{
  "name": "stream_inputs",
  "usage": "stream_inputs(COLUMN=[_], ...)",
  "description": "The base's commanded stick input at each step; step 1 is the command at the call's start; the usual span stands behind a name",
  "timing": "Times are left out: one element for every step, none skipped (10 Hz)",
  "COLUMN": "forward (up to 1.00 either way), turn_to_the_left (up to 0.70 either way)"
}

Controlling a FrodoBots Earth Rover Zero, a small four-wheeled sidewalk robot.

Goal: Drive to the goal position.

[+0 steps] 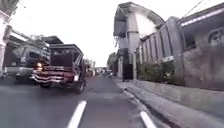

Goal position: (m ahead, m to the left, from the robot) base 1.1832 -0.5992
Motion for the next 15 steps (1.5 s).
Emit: stream_inputs(forward=[1.00, 1.00, 1.00, 1.00, 1.00, 1.00, 1.00, 1.00, 1.00, 1.00, 1.00, 1.00, 1.00, 1.00, 1.00], turn_to_the_left=[0.00, 0.00, 0.00, 0.00, 0.00, 0.00, 0.00, -0.09, -0.40, -0.40, -0.40, -0.40, -0.40, -0.40, -0.32])
